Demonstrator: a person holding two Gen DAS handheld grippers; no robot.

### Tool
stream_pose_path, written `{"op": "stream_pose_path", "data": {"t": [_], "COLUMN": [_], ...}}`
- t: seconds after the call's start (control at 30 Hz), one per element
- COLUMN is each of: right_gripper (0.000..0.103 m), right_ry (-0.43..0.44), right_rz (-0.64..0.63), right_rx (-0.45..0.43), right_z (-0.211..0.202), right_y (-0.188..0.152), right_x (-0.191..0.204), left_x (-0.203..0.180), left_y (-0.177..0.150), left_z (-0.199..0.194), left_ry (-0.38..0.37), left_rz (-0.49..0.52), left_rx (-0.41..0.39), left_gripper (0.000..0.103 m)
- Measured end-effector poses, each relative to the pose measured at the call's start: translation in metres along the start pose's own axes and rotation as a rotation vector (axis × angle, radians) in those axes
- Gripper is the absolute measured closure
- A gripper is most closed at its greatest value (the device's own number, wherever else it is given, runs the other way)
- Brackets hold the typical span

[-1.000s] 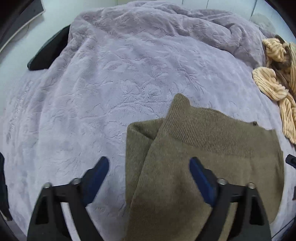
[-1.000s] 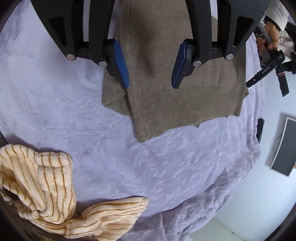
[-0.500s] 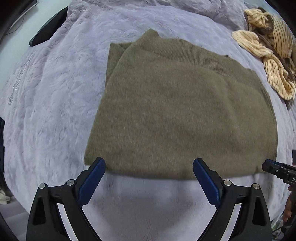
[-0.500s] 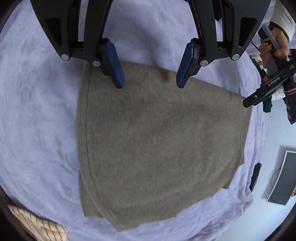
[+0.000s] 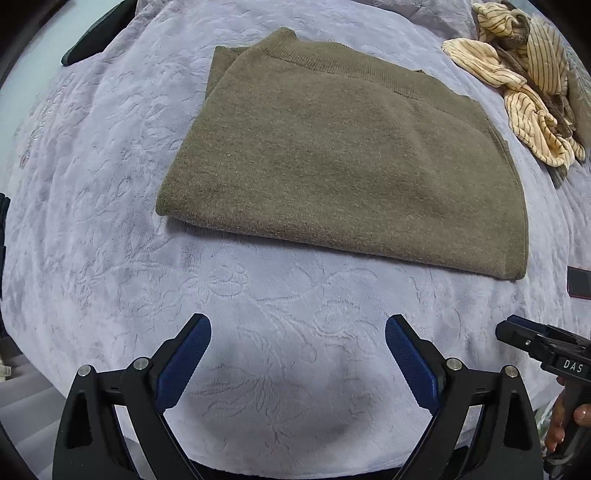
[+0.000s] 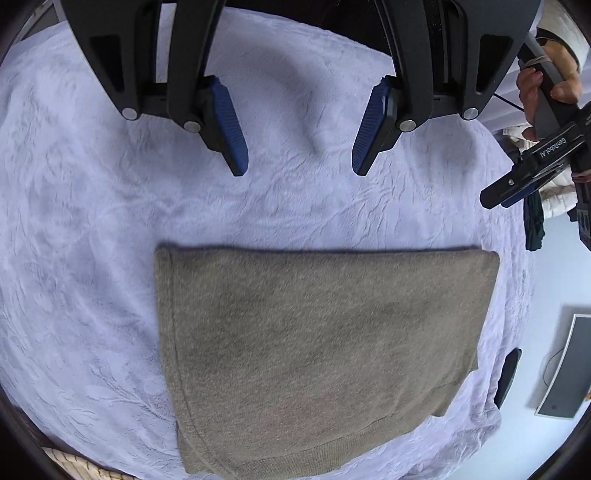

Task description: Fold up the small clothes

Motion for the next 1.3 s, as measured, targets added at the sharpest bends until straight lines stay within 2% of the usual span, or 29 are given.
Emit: {"op": "stream_pose_path", "data": {"t": [0.03,0.1,0.33,0.67,0.97,1.0,1.03,1.07,1.2,1.3], "right_gripper": [0.035,0.033,0.033,0.033,0.033,0.042,0.062,0.070,0.072,0.072], "right_ry": [0.002,0.002,-0.020,-0.042,-0.071,-0.079,-0.085,-0.089,-0.125,-0.143], "right_rz": [0.000,-0.003,-0.008,0.076,0.060,0.057,0.053,0.046,0.020,0.006], "right_rx": [0.000,0.007,0.004,-0.016,-0.050,-0.061,-0.074,-0.083,-0.130,-0.163], "right_z": [0.001,0.004,0.008,0.026,0.038,0.038,0.037,0.037,0.033,0.031], "right_y": [-0.002,-0.005,-0.007,-0.018,-0.012,-0.009,-0.005,0.000,0.023,0.042], "right_x": [0.003,0.010,0.032,0.069,0.106,0.109,0.111,0.113,0.115,0.114], "left_x": [0.000,0.003,0.034,0.072,0.105,0.107,0.109,0.110,0.116,0.124], "left_y": [-0.002,-0.003,0.002,0.020,0.028,0.029,0.030,0.031,0.037,0.044], "left_z": [-0.002,-0.005,-0.004,0.018,0.022,0.022,0.022,0.022,0.022,0.023], "left_ry": [-0.009,-0.027,-0.104,-0.130,-0.188,-0.192,-0.199,-0.208,-0.273,-0.378], "left_rz": [0.004,0.002,-0.036,0.040,0.066,0.066,0.066,0.063,0.032,-0.012], "left_rx": [-0.003,-0.010,-0.005,0.039,0.050,0.046,0.042,0.039,0.004,-0.033], "left_gripper": [0.007,0.007,0.007,0.007,0.007,0.007,0.007,0.007,0.007,0.007]}}
Point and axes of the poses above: each gripper's, at about its wrist camera, not at the fingertips, and z roughly the way its jaws point, x to its left, y to its top, the point moved 1 cm from there along z, roughly the way its jaws point, and after that the axes turned 10 degrees about x, right-handed, at the moved point
